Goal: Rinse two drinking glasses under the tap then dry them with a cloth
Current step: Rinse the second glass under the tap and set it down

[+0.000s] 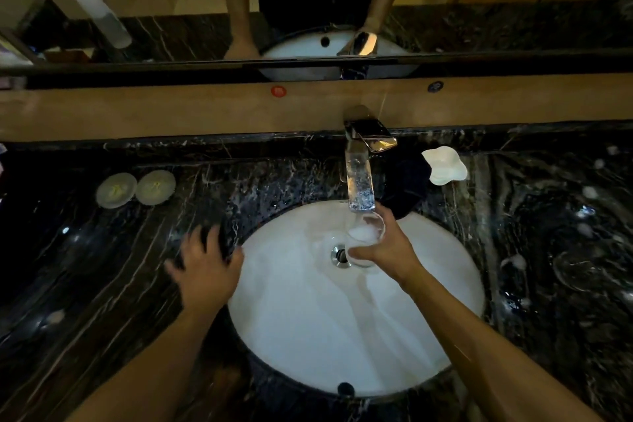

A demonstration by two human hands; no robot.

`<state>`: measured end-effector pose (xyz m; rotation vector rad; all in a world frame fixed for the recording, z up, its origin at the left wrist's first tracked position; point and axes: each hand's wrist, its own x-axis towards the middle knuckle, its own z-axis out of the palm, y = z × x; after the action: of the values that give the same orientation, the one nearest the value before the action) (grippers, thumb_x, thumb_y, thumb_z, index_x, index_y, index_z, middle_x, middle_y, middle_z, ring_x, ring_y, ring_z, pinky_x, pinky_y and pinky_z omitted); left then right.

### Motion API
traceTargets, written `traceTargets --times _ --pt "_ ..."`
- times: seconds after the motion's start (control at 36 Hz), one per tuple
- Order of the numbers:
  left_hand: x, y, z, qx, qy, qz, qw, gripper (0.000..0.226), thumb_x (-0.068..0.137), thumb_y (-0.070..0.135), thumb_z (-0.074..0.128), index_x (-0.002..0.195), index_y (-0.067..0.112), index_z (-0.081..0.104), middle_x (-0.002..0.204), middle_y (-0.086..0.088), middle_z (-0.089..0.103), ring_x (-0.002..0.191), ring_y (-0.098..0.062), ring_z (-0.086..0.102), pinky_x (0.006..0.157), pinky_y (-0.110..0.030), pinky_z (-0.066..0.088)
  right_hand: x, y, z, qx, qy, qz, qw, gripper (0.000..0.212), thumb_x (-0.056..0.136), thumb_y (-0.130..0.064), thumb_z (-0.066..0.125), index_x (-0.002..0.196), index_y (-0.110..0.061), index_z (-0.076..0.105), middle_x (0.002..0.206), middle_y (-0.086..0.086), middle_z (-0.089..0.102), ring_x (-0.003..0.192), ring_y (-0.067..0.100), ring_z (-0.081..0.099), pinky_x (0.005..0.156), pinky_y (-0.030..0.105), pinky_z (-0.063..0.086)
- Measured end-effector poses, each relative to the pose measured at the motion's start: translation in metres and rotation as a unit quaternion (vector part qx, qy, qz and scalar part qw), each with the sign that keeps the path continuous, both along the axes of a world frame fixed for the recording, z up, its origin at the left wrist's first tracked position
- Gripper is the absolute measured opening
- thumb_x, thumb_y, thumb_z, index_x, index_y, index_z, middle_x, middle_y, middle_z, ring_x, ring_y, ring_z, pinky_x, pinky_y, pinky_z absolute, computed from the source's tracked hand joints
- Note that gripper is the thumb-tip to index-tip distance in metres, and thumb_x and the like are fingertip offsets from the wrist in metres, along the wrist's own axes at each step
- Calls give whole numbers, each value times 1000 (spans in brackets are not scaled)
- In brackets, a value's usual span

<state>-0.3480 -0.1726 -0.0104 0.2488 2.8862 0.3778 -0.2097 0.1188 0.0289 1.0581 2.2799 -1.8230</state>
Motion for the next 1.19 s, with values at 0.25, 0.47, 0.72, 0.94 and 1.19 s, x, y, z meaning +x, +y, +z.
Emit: traceTargets --times 0.25,0.47,0.72,0.94,1.19 --pt "14 -32 -25 -57 17 -39 997 78 87 71 14 158 39 10 168 1 2 154 -23 -6 118 -65 -2 5 -1 -9 27 -29 19 999 85 63 -16 92 131 -34 44 127 -5 56 112 19 55 92 32 49" --pt "14 -33 -27 -41 36 -37 998 73 90 64 22 157 37 17 168 0 8 154 -23 0 118 -65 1 -7 -7 -23 24 -64 51 996 86 56 -25 92 127 -38 45 122 -6 59 110 20 59 88 34 53" --pt "14 -33 -28 -40 38 -37 998 71 92 63 23 157 37 17 168 0 9 154 -22 1 119 -64 1 -22 -23 -22 61 35 -76 995 89 68 -14 90 138 -30 36 118 -8 58 101 12 58 78 14 46" --pt "14 -33 -27 -40 43 -34 998 71 91 61 25 157 35 19 167 -1 11 154 -23 2 118 -64 2 -20 -1 -15 174 -87 -11 981 91 66 -22 88 140 -30 35 113 -5 58 96 21 56 75 32 45" --pt "15 -32 -25 -43 49 -37 997 71 91 59 28 157 32 23 166 -4 15 154 -25 6 118 -65 4 -18 7 -19 -120 -46 45 991 99 56 -7 93 139 -29 44 130 -2 56 119 24 55 102 46 49"
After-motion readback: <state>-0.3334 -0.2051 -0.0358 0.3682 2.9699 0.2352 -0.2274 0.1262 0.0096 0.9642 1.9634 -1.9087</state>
